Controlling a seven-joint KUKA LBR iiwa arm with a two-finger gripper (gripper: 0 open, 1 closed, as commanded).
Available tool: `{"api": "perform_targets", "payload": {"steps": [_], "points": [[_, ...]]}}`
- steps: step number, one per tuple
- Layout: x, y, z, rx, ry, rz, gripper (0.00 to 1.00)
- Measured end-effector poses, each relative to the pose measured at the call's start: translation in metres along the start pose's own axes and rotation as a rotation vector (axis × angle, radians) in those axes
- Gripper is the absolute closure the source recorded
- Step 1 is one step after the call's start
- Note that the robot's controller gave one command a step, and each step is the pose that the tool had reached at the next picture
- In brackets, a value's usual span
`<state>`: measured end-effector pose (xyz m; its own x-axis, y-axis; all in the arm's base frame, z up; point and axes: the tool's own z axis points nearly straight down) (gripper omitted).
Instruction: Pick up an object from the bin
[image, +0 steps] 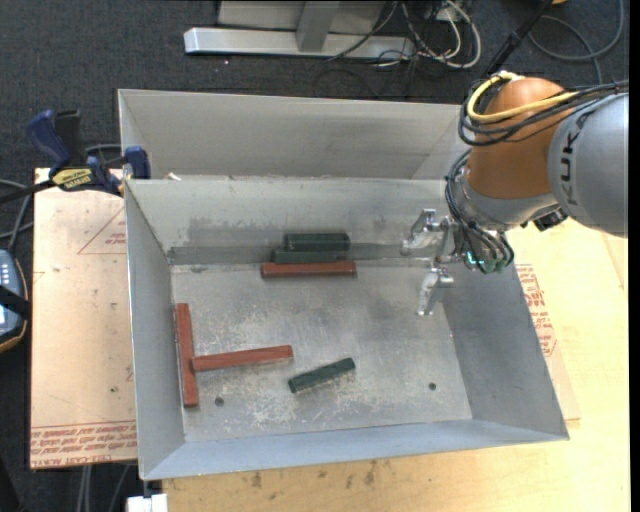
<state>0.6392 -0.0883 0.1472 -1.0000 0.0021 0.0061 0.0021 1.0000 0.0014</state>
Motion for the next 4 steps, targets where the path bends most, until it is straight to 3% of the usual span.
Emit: {"api": "perform_targets", "payload": {"steps": [1, 2, 3, 4], "points": [[-0.002, 0.000, -0.005, 0.001, -0.008, -0.001, 0.00], [0.019, 0.025, 0.012, 0.005, -0.014, -0.100, 0.00], [0.019, 0.052, 0.054, -0.001, -0.009, -0.195, 0.00], [0.021, 0.091, 0.054, 0.002, -0.006, -0.248, 0.00]]}}
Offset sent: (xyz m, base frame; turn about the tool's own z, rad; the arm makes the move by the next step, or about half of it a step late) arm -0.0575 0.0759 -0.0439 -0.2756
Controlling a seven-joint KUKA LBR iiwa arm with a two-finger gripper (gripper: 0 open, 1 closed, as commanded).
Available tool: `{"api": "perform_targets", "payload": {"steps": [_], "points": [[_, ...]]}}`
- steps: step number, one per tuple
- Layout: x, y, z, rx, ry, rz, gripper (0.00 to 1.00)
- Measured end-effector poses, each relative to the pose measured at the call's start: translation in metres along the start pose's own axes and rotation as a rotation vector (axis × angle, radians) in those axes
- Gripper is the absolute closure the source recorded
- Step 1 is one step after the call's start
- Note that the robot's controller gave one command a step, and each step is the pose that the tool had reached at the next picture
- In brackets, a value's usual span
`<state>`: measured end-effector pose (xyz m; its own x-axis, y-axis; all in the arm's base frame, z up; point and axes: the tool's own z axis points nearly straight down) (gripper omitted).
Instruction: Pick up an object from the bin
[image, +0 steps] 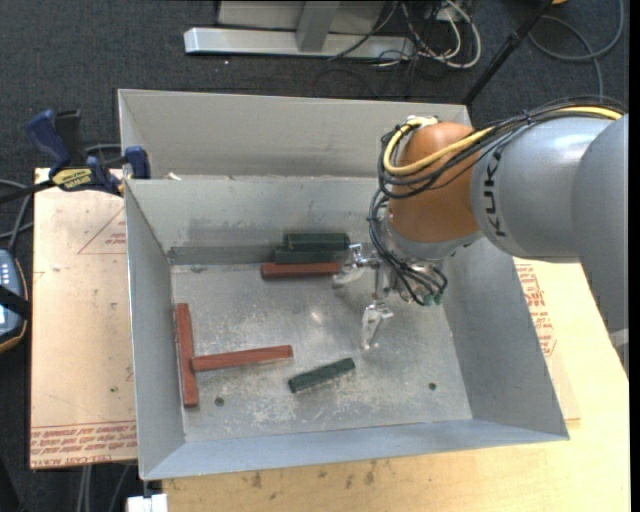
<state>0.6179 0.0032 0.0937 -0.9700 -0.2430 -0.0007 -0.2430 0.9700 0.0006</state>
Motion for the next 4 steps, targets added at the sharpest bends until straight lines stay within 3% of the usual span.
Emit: {"api": "perform_targets", "payload": {"steps": [1, 2, 3, 4], "points": [[0.026, 0.045, 0.005, 0.001, -0.003, -0.196, 0.00], [0.039, 0.055, 0.011, -0.005, -0.001, -0.067, 0.00], [0.070, 0.089, 0.016, 0.004, -0.020, -0.258, 1.00], [0.074, 0.089, 0.019, 0.002, -0.010, -0.258, 0.00]]}}
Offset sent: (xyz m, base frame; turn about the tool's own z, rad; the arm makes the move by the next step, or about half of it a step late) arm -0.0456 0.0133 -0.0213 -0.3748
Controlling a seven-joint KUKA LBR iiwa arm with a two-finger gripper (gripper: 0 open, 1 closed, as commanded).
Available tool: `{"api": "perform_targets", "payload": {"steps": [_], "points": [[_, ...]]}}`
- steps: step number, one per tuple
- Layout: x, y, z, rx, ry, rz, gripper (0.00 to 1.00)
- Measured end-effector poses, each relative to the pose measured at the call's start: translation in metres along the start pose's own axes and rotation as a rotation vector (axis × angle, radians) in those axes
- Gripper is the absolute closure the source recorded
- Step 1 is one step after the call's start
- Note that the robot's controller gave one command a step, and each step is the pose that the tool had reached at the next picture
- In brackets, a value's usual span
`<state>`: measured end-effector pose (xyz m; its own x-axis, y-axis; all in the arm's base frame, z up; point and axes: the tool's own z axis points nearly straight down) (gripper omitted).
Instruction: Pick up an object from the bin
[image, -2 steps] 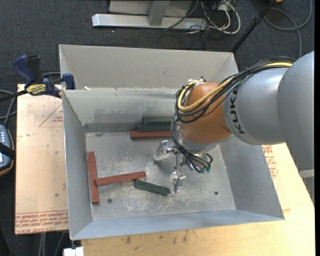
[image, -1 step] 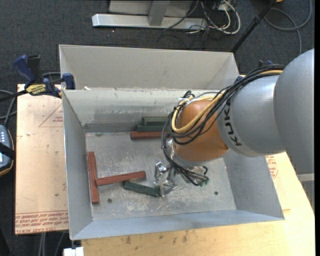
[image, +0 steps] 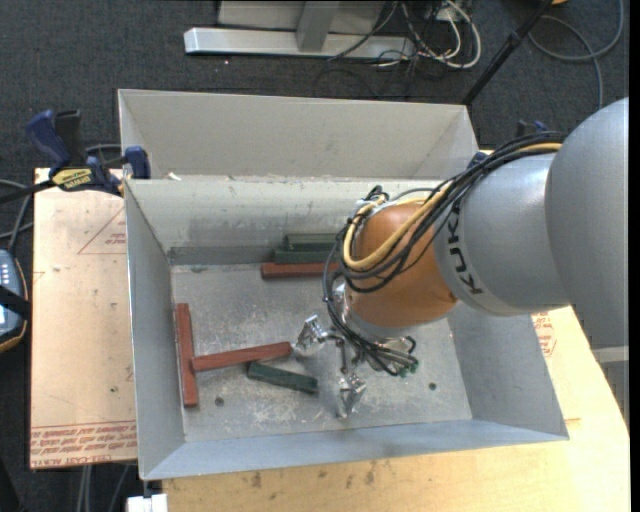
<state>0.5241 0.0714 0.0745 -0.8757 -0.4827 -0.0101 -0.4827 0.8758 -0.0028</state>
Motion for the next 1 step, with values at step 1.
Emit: {"api": "perform_targets", "payload": {"steps": [1], "points": [[-0.0001, 0.0000, 0.0000, 0.000, 0.000, 0.000, 0.00]]}}
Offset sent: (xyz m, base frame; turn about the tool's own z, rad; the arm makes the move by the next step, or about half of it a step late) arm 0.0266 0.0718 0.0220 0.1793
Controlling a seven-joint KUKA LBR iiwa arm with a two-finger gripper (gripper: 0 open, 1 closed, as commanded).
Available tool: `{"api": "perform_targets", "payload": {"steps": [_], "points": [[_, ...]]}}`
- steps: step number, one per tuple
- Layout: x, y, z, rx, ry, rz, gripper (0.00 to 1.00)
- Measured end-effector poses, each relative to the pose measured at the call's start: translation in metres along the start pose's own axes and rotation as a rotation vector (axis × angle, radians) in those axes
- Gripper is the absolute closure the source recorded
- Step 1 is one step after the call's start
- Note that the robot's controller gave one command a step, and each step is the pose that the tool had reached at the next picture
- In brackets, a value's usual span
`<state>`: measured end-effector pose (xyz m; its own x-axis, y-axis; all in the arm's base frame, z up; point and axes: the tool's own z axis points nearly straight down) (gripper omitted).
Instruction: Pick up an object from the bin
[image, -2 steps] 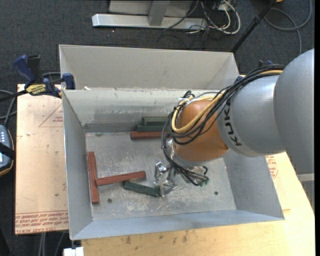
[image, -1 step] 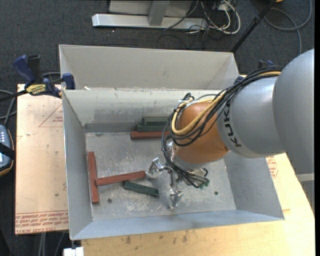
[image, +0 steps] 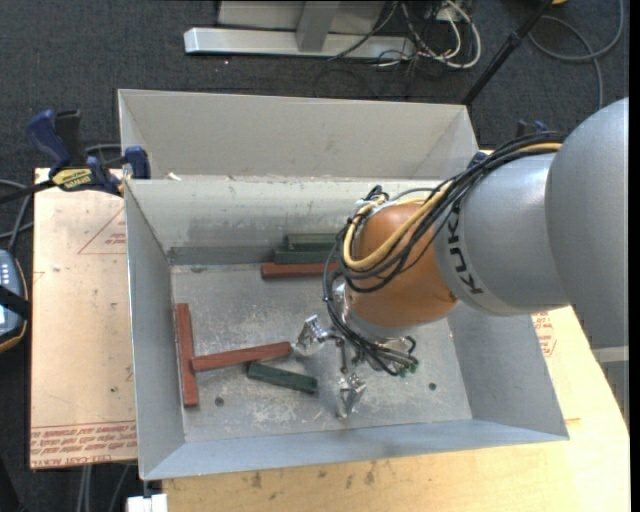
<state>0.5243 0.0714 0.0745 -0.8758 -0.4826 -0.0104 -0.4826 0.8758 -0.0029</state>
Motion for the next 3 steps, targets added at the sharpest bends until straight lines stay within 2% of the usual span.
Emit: {"api": "perform_targets", "payload": {"steps": [1, 3], "points": [[-0.059, 0.051, -0.021, -0.003, 0.007, 0.177, 1.00], [-0.059, 0.055, -0.034, -0.003, 0.008, 0.169, 1.00]]}}
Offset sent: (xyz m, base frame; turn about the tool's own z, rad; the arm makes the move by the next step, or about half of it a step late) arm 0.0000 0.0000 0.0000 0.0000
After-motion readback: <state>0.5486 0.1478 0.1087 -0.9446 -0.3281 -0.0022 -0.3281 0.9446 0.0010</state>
